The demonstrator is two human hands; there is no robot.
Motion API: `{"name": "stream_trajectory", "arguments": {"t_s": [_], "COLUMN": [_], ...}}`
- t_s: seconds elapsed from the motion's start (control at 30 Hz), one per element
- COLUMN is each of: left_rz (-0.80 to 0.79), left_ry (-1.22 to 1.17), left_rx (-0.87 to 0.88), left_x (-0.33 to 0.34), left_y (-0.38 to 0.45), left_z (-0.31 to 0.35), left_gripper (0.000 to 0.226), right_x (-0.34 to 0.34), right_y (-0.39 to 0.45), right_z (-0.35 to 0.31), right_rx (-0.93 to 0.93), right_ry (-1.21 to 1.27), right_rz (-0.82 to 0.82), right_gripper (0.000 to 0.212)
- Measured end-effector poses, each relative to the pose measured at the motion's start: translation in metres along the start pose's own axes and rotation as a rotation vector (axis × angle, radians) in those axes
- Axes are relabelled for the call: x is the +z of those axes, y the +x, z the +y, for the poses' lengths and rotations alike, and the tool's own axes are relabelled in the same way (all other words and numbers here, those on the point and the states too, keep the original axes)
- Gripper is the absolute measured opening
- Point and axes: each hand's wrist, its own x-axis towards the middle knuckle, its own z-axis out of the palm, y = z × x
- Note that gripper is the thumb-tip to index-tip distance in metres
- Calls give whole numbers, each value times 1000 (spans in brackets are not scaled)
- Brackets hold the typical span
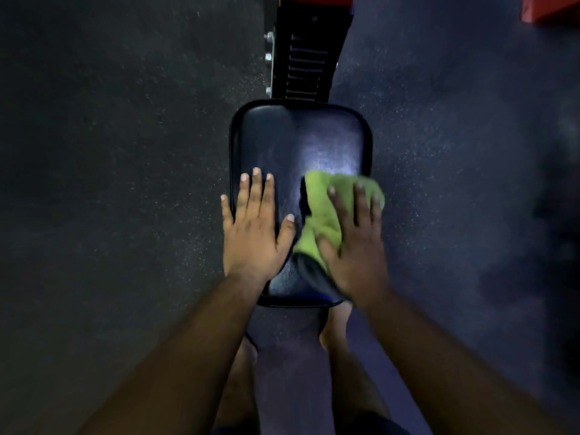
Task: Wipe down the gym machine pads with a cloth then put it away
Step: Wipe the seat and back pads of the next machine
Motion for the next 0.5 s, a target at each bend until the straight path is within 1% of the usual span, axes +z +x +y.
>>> {"name": "stream_trajectory", "arguments": {"t_s": [0.07, 0.1, 0.17, 0.27, 0.33, 0.37, 0.43, 0.5], "left_rz": [-6, -7, -4, 10, 18, 18, 12, 7], "left_ry": [33, 58, 104, 132, 124, 115, 92, 86], "left_rx": [-10, -14, -10, -8, -1, 0, -3, -10], "left_x": [1, 1, 5, 6, 7, 7, 4, 4], "left_y": [2, 3, 2, 2, 2, 2, 3, 3], "left_z": [1, 1, 2, 2, 1, 0, 0, 0], "left_gripper": [70, 69, 67, 68, 68, 68, 69, 69], "right_x": [6, 6, -1, -16, -19, -16, -5, 6], "right_y": [-27, -17, 30, 122, 142, 129, 66, -3], "right_z": [11, 14, 11, 1, 0, 0, -2, -1], "right_rx": [-4, -28, -23, 63, 79, 59, -10, -31], "right_ry": [58, 65, 57, 72, 10, -41, -119, -94], "right_rz": [-37, -51, -17, 2, 22, 34, 37, -10], "right_gripper": [80, 80, 79, 76, 77, 77, 78, 78]}}
